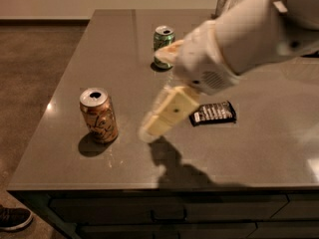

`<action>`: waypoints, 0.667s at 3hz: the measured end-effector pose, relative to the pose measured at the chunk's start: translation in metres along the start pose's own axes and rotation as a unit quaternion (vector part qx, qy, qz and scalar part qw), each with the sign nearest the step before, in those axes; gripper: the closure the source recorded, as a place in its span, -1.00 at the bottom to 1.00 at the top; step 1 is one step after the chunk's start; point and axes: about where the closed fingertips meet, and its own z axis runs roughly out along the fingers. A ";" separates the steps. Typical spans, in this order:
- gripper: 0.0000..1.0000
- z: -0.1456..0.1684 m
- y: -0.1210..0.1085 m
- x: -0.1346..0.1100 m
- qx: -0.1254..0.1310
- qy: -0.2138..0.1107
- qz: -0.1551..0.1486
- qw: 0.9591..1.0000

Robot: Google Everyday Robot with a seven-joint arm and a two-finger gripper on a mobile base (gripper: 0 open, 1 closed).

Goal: Knock orange can over

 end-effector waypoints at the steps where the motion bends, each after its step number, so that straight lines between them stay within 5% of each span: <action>1: -1.00 0.050 -0.005 -0.027 -0.021 -0.008 0.004 1.000; 2: -1.00 0.094 -0.002 -0.043 -0.048 -0.005 0.002 0.999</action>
Offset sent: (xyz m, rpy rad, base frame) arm 0.0349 0.1413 -0.0582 0.0040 0.1200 0.1084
